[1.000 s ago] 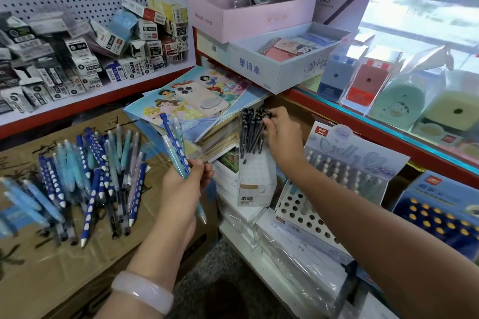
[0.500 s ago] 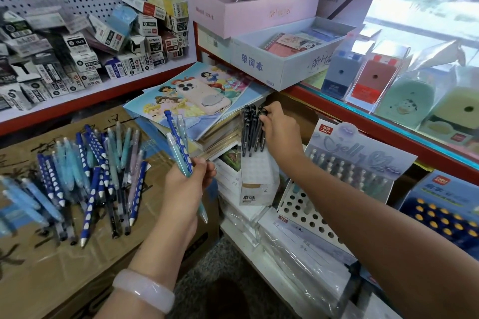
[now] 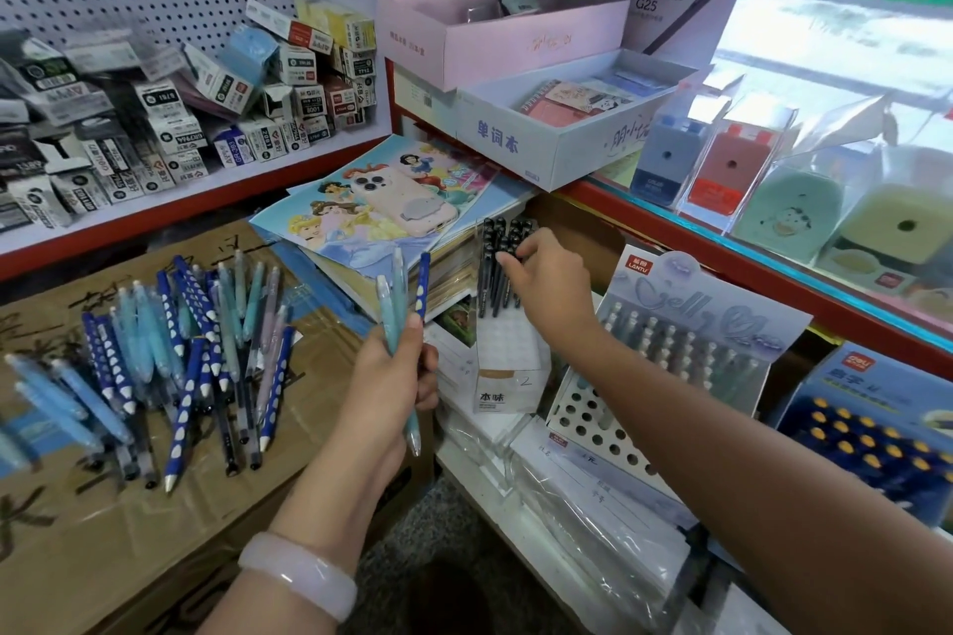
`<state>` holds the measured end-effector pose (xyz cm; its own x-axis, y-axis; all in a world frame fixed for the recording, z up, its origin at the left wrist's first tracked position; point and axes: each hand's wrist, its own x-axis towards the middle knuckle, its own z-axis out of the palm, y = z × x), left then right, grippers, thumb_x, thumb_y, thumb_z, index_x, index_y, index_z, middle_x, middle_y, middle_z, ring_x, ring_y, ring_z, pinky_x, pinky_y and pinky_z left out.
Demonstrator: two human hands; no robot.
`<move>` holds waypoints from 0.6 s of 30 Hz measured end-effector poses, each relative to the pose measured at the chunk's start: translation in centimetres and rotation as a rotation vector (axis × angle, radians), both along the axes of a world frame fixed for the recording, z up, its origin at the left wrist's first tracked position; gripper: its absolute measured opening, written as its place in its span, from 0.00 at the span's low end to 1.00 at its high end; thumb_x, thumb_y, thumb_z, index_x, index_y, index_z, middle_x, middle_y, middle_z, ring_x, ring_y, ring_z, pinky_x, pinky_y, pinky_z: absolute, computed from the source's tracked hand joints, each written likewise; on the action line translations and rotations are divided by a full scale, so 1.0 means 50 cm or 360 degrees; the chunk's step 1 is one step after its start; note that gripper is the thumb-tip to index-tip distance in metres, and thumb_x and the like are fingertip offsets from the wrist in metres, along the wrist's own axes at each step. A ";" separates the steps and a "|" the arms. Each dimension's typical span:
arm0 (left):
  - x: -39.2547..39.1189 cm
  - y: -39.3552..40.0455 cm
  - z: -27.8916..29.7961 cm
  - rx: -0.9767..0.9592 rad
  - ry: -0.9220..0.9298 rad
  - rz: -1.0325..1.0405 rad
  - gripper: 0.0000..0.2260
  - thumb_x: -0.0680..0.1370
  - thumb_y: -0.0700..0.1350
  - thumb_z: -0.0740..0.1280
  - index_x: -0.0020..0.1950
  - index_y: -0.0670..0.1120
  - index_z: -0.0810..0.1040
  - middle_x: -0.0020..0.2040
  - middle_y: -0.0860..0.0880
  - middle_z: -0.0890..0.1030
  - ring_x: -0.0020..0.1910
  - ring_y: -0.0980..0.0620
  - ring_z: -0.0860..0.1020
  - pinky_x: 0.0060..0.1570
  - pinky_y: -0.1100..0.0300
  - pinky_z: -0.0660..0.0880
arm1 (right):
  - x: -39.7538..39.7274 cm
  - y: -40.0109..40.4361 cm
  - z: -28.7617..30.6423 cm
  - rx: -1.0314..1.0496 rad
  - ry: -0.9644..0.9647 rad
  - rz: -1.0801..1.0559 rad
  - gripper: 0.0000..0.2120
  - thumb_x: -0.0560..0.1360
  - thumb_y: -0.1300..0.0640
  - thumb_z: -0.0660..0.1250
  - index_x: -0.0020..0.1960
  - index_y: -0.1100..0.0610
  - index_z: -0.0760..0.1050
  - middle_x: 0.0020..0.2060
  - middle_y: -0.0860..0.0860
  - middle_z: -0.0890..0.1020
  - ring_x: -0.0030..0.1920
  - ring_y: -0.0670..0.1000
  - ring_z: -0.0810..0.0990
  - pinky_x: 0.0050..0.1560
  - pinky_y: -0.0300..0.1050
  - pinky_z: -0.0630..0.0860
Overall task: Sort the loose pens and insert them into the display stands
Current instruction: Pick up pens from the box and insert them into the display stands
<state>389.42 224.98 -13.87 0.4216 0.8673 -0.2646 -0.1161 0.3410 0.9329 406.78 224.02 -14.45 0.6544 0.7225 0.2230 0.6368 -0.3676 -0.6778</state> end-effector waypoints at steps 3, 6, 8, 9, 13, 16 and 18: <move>0.008 -0.010 -0.001 0.0047 -0.0019 -0.0061 0.06 0.81 0.42 0.56 0.44 0.45 0.67 0.30 0.48 0.69 0.20 0.57 0.62 0.20 0.66 0.60 | -0.042 -0.008 0.021 0.0006 0.0594 0.0354 0.14 0.79 0.49 0.60 0.44 0.59 0.74 0.33 0.54 0.80 0.32 0.48 0.77 0.34 0.43 0.76; 0.010 -0.019 -0.004 0.0126 0.0020 -0.0110 0.05 0.81 0.41 0.57 0.45 0.45 0.68 0.30 0.48 0.70 0.20 0.57 0.64 0.20 0.66 0.61 | -0.072 -0.010 0.034 0.0022 0.1135 0.0447 0.14 0.79 0.52 0.60 0.43 0.61 0.74 0.32 0.55 0.77 0.29 0.48 0.74 0.29 0.36 0.75; 0.010 -0.025 -0.004 0.0171 0.0041 -0.0128 0.05 0.81 0.41 0.58 0.45 0.45 0.69 0.30 0.48 0.71 0.21 0.56 0.64 0.21 0.65 0.62 | -0.074 -0.016 0.044 0.0104 0.1252 0.0469 0.14 0.80 0.54 0.61 0.39 0.61 0.73 0.32 0.56 0.77 0.28 0.48 0.74 0.28 0.35 0.74; 0.010 -0.029 -0.004 0.0202 0.0062 -0.0138 0.05 0.81 0.41 0.58 0.45 0.44 0.69 0.30 0.48 0.71 0.21 0.56 0.65 0.21 0.65 0.63 | -0.071 -0.022 0.051 0.0119 0.1250 0.0487 0.13 0.79 0.55 0.61 0.38 0.60 0.73 0.31 0.55 0.76 0.28 0.47 0.74 0.28 0.34 0.74; 0.018 -0.063 -0.001 0.0286 0.0107 -0.0239 0.04 0.81 0.41 0.58 0.51 0.43 0.71 0.33 0.46 0.75 0.23 0.56 0.71 0.22 0.65 0.69 | -0.048 -0.067 0.085 0.0042 0.1092 0.0562 0.11 0.78 0.58 0.63 0.38 0.61 0.73 0.31 0.56 0.76 0.26 0.43 0.76 0.31 0.33 0.77; 0.032 -0.097 0.001 0.0266 0.0124 -0.0285 0.05 0.81 0.42 0.57 0.50 0.45 0.72 0.35 0.45 0.77 0.27 0.51 0.73 0.23 0.64 0.72 | -0.011 -0.126 0.128 0.0102 0.0963 0.0430 0.10 0.79 0.59 0.62 0.40 0.62 0.73 0.32 0.57 0.77 0.29 0.46 0.78 0.35 0.35 0.78; 0.043 -0.121 -0.005 0.0322 0.0217 -0.0310 0.06 0.81 0.43 0.57 0.48 0.45 0.72 0.34 0.47 0.76 0.28 0.51 0.72 0.23 0.65 0.71 | 0.023 -0.181 0.157 0.0168 0.0845 0.0290 0.10 0.79 0.59 0.62 0.40 0.61 0.73 0.32 0.56 0.79 0.31 0.47 0.78 0.36 0.36 0.78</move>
<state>391.59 218.91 -14.09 0.5575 0.8146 -0.1603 0.0638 0.1505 0.9866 407.91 214.98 -6.59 0.5632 0.8260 -0.0252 0.2458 -0.1965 -0.9492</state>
